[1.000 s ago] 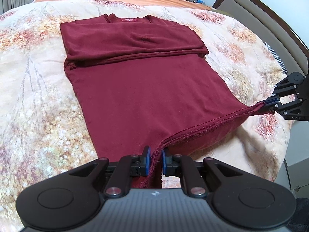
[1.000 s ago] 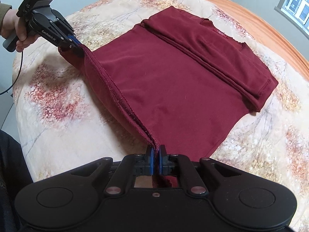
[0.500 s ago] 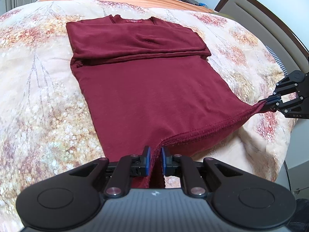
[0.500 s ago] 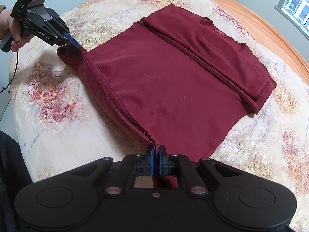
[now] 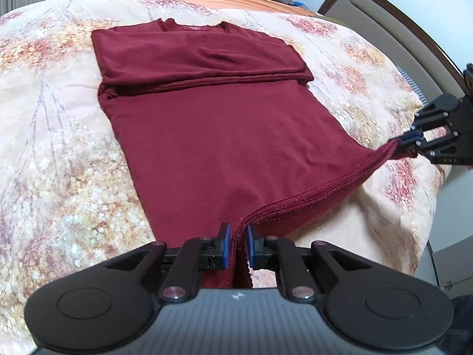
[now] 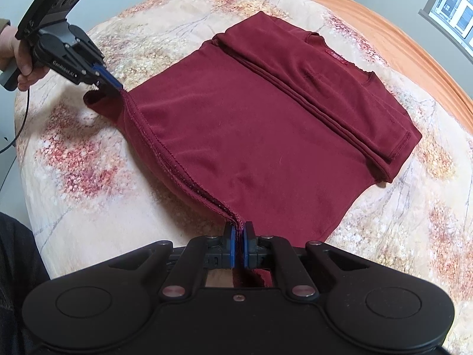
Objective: Fold small clothes
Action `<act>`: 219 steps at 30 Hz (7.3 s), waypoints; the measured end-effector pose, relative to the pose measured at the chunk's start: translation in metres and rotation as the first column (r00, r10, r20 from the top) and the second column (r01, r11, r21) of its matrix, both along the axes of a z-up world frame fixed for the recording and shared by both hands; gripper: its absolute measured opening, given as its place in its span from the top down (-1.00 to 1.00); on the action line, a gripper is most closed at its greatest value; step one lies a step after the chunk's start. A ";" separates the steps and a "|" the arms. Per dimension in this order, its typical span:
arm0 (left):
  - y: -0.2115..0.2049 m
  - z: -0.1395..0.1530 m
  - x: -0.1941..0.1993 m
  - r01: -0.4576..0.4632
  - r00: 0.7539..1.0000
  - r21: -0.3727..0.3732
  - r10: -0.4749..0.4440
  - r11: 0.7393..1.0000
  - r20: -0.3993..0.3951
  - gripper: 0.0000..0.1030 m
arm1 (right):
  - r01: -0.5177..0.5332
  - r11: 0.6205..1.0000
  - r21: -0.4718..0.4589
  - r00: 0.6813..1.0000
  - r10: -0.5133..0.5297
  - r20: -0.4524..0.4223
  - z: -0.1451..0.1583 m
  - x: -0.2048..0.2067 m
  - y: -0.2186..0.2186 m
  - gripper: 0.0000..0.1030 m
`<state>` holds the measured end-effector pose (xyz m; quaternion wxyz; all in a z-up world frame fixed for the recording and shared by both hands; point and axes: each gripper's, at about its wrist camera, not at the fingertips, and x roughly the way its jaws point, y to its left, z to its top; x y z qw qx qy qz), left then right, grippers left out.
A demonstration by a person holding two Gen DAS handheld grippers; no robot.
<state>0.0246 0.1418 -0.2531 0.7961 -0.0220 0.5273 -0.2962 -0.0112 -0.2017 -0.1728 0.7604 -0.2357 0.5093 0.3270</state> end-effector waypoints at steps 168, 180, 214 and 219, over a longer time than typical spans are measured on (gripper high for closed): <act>0.019 -0.077 0.284 -0.368 0.929 -0.117 0.369 0.923 -0.013 0.50 | 0.305 0.882 0.359 0.941 -0.338 0.029 -0.088 0.262 0.043 0.84; 0.018 -0.044 0.278 -0.362 0.931 -0.171 0.366 0.916 -0.011 0.68 | 0.273 0.945 0.181 0.957 -0.286 0.052 -0.132 0.304 0.089 0.88; -0.237 0.022 0.238 0.031 0.958 0.044 -0.042 0.999 0.283 -0.02 | 0.773 0.189 0.605 0.572 -0.620 -0.538 -0.127 0.271 -0.142 0.03; -0.204 0.013 0.204 0.019 0.962 0.063 -0.036 0.998 0.272 -0.10 | 0.729 0.269 0.629 0.647 -0.569 -0.508 -0.132 0.295 -0.129 -0.07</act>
